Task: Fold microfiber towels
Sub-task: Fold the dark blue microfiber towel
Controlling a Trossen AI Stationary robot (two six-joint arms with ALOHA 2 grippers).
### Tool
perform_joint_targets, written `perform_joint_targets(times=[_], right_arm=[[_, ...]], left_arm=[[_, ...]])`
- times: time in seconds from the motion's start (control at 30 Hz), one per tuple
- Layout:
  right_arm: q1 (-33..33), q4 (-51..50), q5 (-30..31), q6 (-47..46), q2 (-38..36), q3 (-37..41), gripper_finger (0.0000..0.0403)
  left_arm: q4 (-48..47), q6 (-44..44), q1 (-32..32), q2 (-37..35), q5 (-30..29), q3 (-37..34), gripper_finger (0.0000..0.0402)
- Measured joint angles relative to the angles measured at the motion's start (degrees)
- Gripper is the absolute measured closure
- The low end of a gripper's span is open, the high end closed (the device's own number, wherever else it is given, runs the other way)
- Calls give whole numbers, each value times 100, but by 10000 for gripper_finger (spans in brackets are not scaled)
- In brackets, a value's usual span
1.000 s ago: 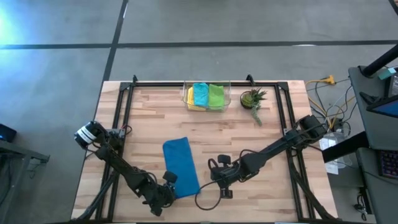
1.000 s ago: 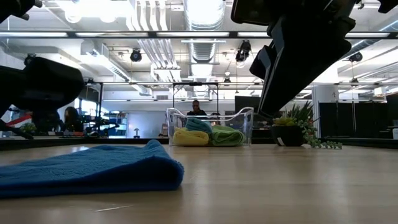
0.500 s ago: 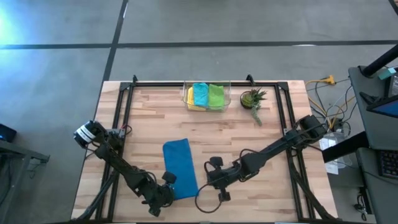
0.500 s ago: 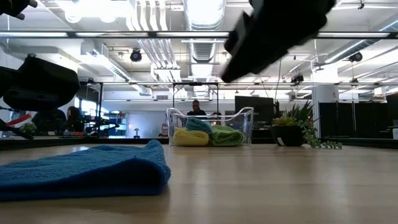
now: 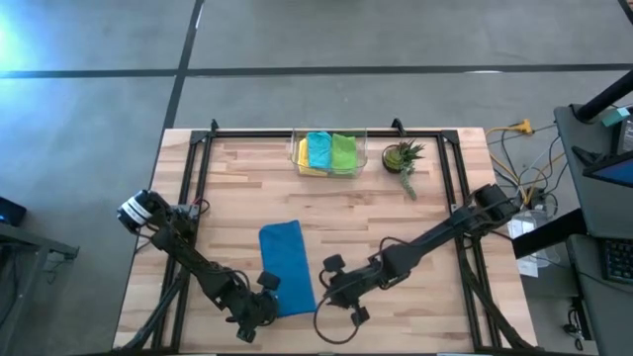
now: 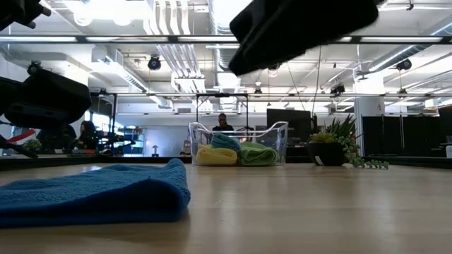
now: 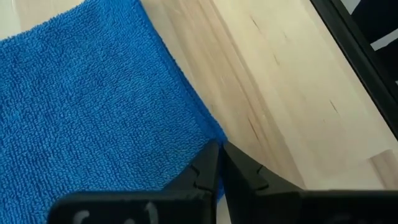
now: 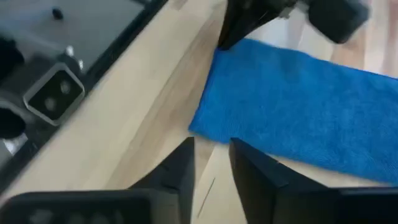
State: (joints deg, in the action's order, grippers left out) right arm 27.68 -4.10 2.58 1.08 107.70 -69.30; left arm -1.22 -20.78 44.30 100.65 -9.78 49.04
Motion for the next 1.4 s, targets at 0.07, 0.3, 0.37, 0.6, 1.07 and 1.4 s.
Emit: perform_joint_targets(times=[0.07,0.3,0.37,0.6,1.07,1.4], right_arm=[[19,65,-1,287,103,0,291],[59,289,-3,1165,718,-188,233],[57,292,-3,1454,848,-300,229],[55,304,-30,1702,1116,-665,242],[74,317,-430,1758,1605,-845,280],[-59,-90,-434,1334,1646,-935,337]], left_arm=[[16,-13,-16,-34,-4,-2,401],[252,-149,-86,-168,-8,-4,401],[378,-161,-96,-171,-5,-4,401],[530,-305,-113,-191,28,-4,401],[686,-442,-186,-202,24,-4,401],[681,-442,-198,-202,22,-13,401]])
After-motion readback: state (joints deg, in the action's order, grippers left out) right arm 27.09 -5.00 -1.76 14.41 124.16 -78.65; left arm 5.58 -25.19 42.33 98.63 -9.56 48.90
